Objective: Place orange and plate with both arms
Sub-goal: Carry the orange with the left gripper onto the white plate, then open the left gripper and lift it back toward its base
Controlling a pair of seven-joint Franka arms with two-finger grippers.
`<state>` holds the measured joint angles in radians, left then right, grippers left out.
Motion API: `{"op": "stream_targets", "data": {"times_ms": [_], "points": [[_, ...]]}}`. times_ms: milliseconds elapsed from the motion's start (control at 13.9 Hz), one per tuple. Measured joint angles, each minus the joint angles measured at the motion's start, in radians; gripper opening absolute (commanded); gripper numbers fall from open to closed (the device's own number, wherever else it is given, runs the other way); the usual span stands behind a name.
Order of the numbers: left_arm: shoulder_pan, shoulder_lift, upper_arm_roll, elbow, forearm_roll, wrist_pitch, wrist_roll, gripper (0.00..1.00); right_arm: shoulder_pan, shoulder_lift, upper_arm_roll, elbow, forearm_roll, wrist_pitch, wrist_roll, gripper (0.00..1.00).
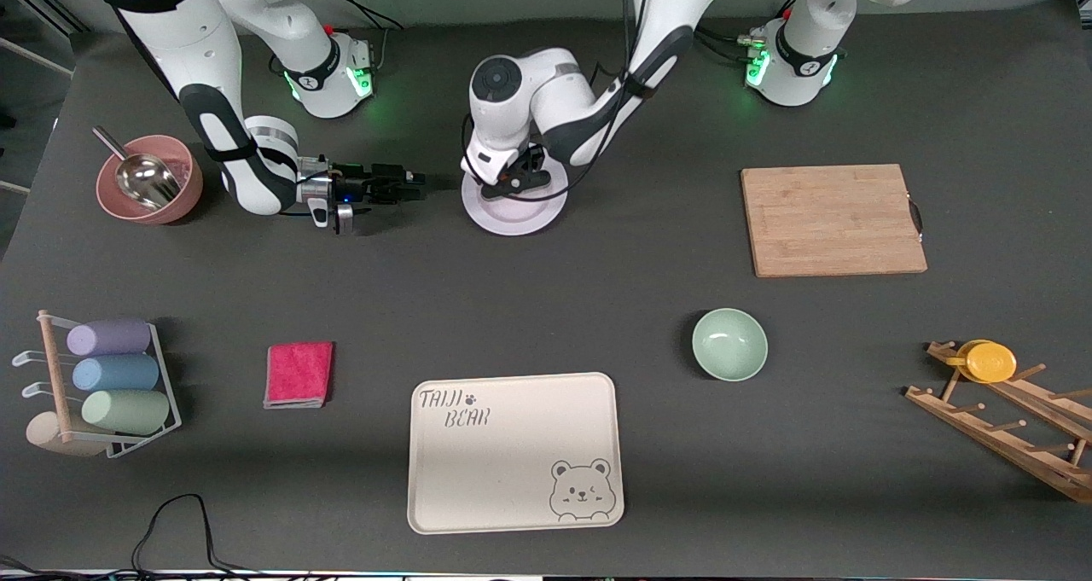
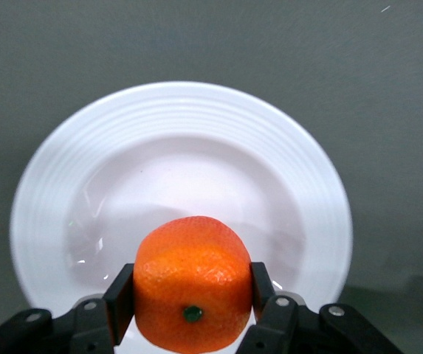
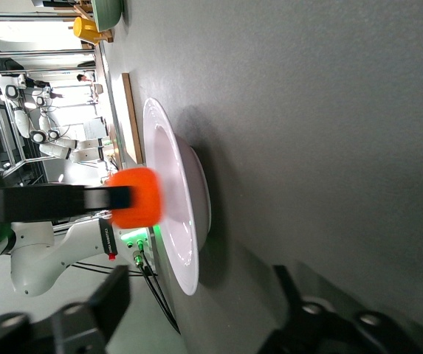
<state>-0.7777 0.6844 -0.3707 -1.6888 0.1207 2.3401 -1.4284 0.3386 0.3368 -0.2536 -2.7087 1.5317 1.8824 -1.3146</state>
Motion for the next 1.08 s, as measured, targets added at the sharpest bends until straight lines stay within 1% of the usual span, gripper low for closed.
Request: {"op": "stream_targets", "data": {"times_ms": [72, 143, 215, 430, 574, 717, 933, 1076], "points": [[-0.001, 0.021, 0.000, 0.002, 0.009, 0.010, -0.002, 0.35, 0.000, 0.001, 0.000, 0.001, 0.000, 0.000, 0.000, 0.52], [-0.001, 0.031, 0.000, 0.008, 0.011, 0.011, -0.002, 0.92, 0.000, 0.002, 0.000, 0.001, 0.000, 0.000, 0.000, 0.52], [-0.001, 0.030, 0.000, 0.015, 0.013, 0.010, -0.002, 1.00, 0.000, 0.003, 0.000, 0.002, 0.000, 0.000, 0.000, 0.52], [-0.001, 0.028, 0.000, 0.026, 0.017, 0.003, -0.003, 1.00, 0.000, 0.004, -0.001, 0.003, 0.000, 0.000, -0.006, 0.52], [0.000, 0.022, 0.001, 0.034, 0.018, -0.035, -0.004, 1.00, 0.000, 0.012, -0.001, 0.006, 0.000, 0.000, -0.032, 0.52], [0.011, -0.007, 0.004, 0.054, 0.019, -0.097, -0.003, 1.00, 0.000, 0.028, -0.002, 0.014, 0.001, 0.000, -0.052, 0.52], [0.085, -0.116, 0.004, 0.075, -0.006, -0.239, 0.042, 1.00, 0.000, 0.044, -0.002, 0.027, 0.001, 0.000, -0.060, 0.52], [0.169, -0.203, 0.006, 0.077, -0.067, -0.359, 0.155, 1.00, 0.000, 0.049, -0.001, 0.029, 0.024, -0.001, -0.061, 0.52]]}}
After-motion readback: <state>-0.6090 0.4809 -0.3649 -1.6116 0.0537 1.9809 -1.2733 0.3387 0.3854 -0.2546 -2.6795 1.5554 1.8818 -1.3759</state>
